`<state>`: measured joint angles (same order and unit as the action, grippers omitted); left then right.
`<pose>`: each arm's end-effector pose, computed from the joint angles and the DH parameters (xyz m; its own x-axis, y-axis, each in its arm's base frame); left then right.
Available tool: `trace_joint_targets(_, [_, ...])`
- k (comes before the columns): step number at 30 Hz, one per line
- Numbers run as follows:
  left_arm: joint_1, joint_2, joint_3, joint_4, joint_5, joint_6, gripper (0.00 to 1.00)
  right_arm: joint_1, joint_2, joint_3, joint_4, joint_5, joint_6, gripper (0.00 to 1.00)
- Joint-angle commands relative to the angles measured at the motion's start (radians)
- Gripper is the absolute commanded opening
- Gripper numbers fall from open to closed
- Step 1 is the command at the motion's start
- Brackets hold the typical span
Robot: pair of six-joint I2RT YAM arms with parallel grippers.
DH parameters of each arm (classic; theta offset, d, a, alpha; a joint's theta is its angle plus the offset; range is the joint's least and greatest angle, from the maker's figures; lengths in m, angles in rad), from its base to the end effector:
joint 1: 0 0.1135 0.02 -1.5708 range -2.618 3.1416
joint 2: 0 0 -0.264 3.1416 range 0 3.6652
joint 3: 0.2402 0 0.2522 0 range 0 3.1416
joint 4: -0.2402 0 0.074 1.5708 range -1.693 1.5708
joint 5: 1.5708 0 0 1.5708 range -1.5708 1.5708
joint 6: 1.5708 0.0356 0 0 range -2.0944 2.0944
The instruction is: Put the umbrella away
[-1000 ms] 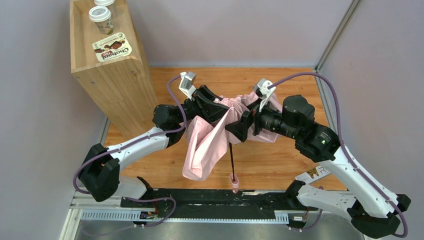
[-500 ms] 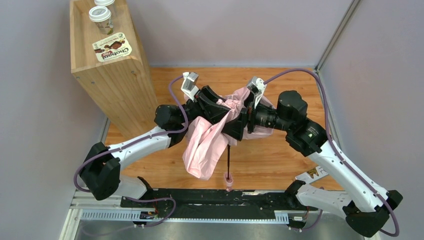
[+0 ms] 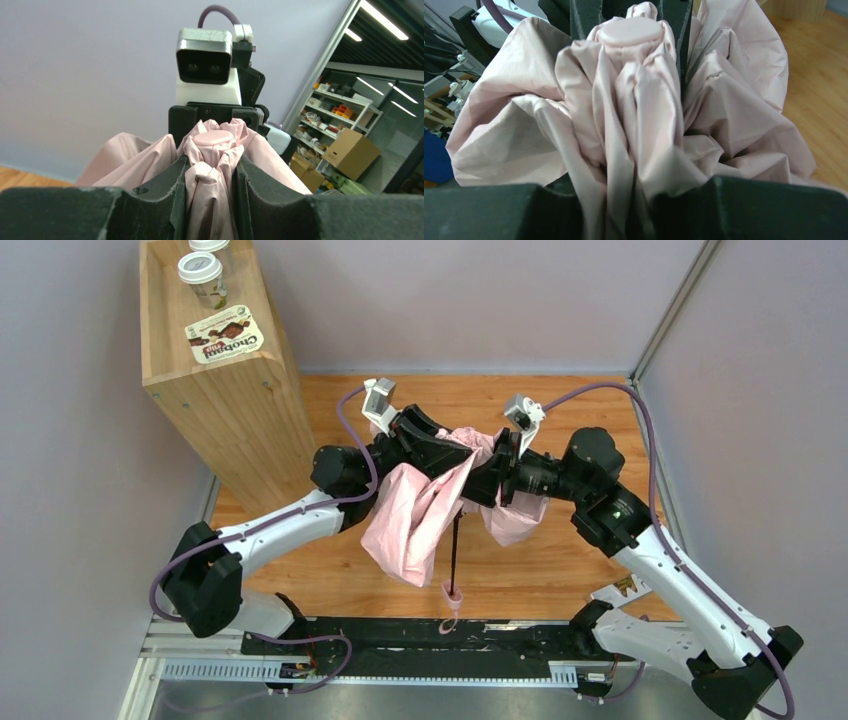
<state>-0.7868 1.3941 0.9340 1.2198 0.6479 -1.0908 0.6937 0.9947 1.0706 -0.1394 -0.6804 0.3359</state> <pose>0.1924 -0.2233 0.3889 -0.5503 -0.4498 -0.7035 0.8347 -0.3157 -0.4512 0.1528 0.1562 0.4068 -0.3690 0.0264 -0.9291 -0.9089 0.1987 0.3667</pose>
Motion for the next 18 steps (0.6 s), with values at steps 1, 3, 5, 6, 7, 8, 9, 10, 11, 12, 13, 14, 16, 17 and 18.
trace_joint_targets(1, [-0.081, -0.007, 0.078, 0.211, 0.064, 0.002, 0.00, 0.024, 0.025, -0.027, 0.172, -0.122, 0.117, 0.00])
trace_joint_targets(3, [-0.083, -0.006, 0.080, 0.213, 0.062, -0.003, 0.00, 0.023, 0.021, -0.032, 0.167, -0.136, 0.123, 0.00])
trace_joint_targets(5, [-0.083, -0.004, 0.083, 0.214, 0.065, -0.009, 0.00, 0.023, 0.002, -0.043, 0.159, -0.140, 0.126, 0.00])
trace_joint_targets(6, [-0.083, -0.003, 0.081, 0.215, 0.067, -0.015, 0.00, 0.023, -0.008, -0.049, 0.156, -0.146, 0.126, 0.00])
trace_joint_targets(7, [-0.083, 0.000, 0.084, 0.215, 0.065, -0.018, 0.00, 0.023, -0.028, -0.055, 0.155, -0.148, 0.126, 0.00])
trace_joint_targets(8, [-0.083, 0.005, 0.089, 0.215, 0.070, -0.026, 0.00, 0.021, -0.039, -0.061, 0.155, -0.156, 0.121, 0.00])
trace_joint_targets(9, [-0.084, 0.008, 0.092, 0.218, 0.073, -0.029, 0.00, 0.021, -0.045, -0.064, 0.150, -0.154, 0.118, 0.01])
trace_joint_targets(10, [-0.088, 0.013, 0.095, 0.221, 0.072, -0.034, 0.00, 0.018, -0.045, -0.063, 0.143, -0.139, 0.115, 0.25])
trace_joint_targets(11, [-0.086, 0.016, 0.095, 0.233, 0.072, -0.035, 0.00, 0.012, -0.038, -0.052, 0.098, -0.124, 0.121, 0.53])
trace_joint_targets(12, [-0.092, 0.017, 0.103, 0.236, 0.072, -0.035, 0.00, 0.007, -0.030, -0.049, 0.093, -0.128, 0.127, 0.59])
trace_joint_targets(13, [-0.094, 0.019, 0.107, 0.236, 0.073, -0.037, 0.00, 0.004, -0.022, -0.047, 0.099, -0.130, 0.133, 0.63])
trace_joint_targets(14, [-0.100, 0.022, 0.117, 0.236, 0.075, -0.035, 0.00, 0.003, -0.016, -0.049, 0.115, -0.131, 0.141, 0.71])
trace_joint_targets(16, [-0.115, 0.029, 0.132, 0.236, 0.067, -0.029, 0.00, 0.003, 0.002, -0.055, 0.180, -0.143, 0.172, 0.76])
trace_joint_targets(17, [-0.121, 0.032, 0.137, 0.236, 0.068, -0.026, 0.00, 0.003, 0.013, -0.057, 0.201, -0.145, 0.189, 0.82])
trace_joint_targets(18, [-0.132, 0.037, 0.144, 0.234, 0.067, -0.021, 0.00, 0.003, 0.024, -0.054, 0.214, -0.142, 0.201, 0.84])
